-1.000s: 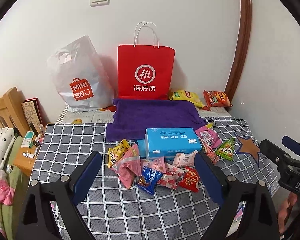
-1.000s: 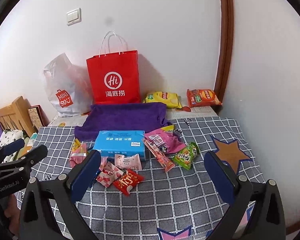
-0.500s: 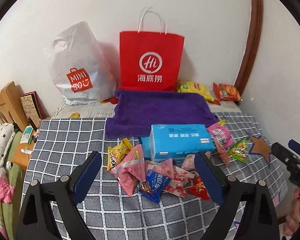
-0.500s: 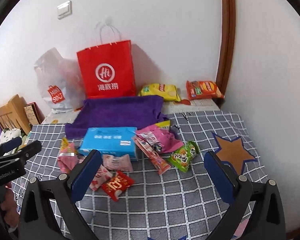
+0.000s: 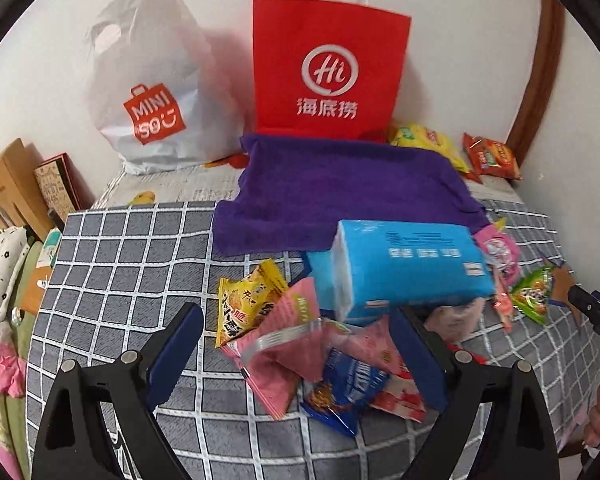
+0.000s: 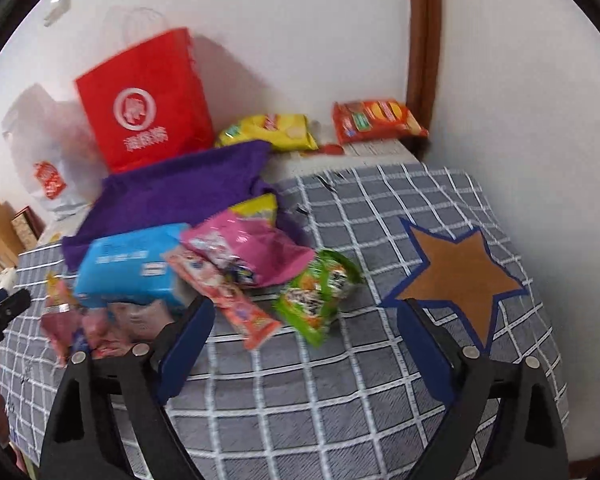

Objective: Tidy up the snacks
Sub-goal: 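Grasp the green snack bag with the right gripper while the left gripper grasps the pink candy bag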

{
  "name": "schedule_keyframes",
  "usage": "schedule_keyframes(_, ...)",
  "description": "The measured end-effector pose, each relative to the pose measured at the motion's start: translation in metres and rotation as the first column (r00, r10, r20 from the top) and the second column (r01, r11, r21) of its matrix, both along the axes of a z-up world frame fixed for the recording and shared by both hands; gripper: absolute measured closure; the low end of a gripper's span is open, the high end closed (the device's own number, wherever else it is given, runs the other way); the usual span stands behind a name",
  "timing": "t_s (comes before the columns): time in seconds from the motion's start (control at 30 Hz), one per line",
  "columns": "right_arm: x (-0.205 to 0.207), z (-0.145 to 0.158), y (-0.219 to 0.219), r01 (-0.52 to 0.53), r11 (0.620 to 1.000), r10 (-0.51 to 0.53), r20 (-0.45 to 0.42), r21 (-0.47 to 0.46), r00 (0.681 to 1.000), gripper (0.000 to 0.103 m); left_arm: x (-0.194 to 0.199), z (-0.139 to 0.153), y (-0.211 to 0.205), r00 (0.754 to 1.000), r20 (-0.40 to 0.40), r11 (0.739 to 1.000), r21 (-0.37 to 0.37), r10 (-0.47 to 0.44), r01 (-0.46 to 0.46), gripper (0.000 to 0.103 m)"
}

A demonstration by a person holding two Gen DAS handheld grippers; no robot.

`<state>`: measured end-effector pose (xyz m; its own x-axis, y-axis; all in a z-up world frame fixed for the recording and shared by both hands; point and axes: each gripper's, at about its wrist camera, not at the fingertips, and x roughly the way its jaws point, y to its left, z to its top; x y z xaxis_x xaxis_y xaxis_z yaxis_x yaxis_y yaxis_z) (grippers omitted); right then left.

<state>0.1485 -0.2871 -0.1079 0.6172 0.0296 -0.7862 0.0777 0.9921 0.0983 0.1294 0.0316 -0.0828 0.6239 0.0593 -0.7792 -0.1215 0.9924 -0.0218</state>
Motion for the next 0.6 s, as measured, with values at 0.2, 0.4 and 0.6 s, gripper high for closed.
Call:
schedule_keyframes(0.2,0.024,-0.031,-0.012,0.021,1.000,-0.020,-0.045,0.003,0.999,0.013,0.015,-0.018,0.009,1.000,-0.029,0.999,-0.047,-0.003,0.002,0.009)
schedule_keyframes(0.4,0.046,-0.053,-0.009,0.027,0.999,-0.025,-0.070,0.027,0.997,0.014,0.023,-0.024,0.018,0.999,-0.034,0.999,-0.050,-0.008,0.006,0.009)
schedule_keyframes(0.6,0.064,-0.076,-0.003,0.043,0.998,-0.037,-0.123,0.041,0.992,0.023,0.023,-0.029,0.029,0.999,-0.043,0.999,-0.054,0.003,-0.005,0.009)
